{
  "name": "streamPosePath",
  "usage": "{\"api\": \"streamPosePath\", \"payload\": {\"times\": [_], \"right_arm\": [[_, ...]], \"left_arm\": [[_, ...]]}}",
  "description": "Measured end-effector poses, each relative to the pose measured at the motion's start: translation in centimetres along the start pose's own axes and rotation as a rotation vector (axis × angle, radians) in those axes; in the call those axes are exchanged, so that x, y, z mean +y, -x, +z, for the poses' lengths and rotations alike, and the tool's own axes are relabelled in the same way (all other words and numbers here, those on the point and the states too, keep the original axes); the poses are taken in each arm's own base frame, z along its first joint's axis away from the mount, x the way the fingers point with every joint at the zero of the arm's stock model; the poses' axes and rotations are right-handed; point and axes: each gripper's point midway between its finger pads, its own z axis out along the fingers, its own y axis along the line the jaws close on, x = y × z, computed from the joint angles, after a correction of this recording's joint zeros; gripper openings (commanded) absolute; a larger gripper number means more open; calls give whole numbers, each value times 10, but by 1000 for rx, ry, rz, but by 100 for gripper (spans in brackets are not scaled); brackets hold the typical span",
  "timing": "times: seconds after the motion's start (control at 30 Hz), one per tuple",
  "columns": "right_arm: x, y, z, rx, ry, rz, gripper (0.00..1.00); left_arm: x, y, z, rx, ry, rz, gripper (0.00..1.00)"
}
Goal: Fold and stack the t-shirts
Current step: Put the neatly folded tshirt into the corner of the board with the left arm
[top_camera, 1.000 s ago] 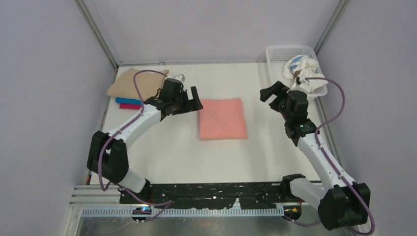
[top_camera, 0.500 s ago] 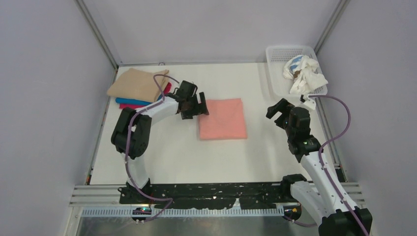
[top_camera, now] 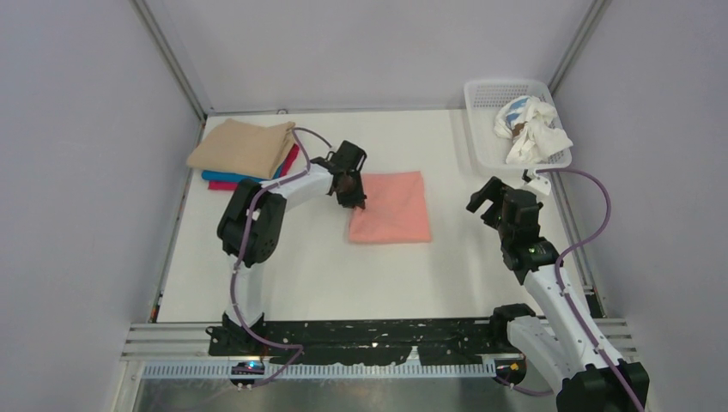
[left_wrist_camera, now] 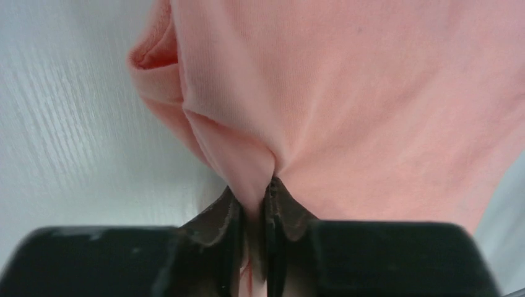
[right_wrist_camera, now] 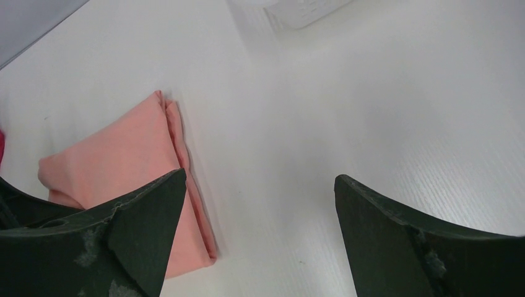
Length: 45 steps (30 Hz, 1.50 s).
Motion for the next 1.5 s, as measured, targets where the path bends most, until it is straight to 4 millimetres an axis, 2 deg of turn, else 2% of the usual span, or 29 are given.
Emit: {"api": "streamPosePath", "payload": {"times": [0.1,0.23,0.43,0.6,0.73,0.9,1.03,1.13,1.27,1.4,1.5], "right_arm": [[-1,1,0,-3,-6,-6,95],[-3,1,0,-8,-11,-11,95],[-6,0,-2,-18,-15,-13,95],[-8,-1,-2,-20,-20,-16,95],[-9,-2,-2,-19,-23,-21,95],[-9,-2,-2,-19,-23,-28,95],[-10,-2,0,-20,-29,-33,95],[-12,-4,3,-11,-41,-40,95],[-14,-7,6,-1,-55,-45,95],[-16,-10,8,7,-65,-48,95],[-17,-10,8,7,-72,-50,95]], "left_arm": [[-3,3,0,3,13,19,0],[3,13,-4,-17,92,89,0],[26,64,-31,-153,280,365,0],[58,97,-55,-209,395,593,0],[80,131,-85,-267,484,715,0],[104,181,-139,-380,581,817,0],[119,207,-180,-441,638,879,0],[126,217,-201,-462,677,918,0],[127,228,-219,-476,683,935,0],[126,243,-242,-521,676,912,0],[133,251,-256,-543,663,878,0]]}}
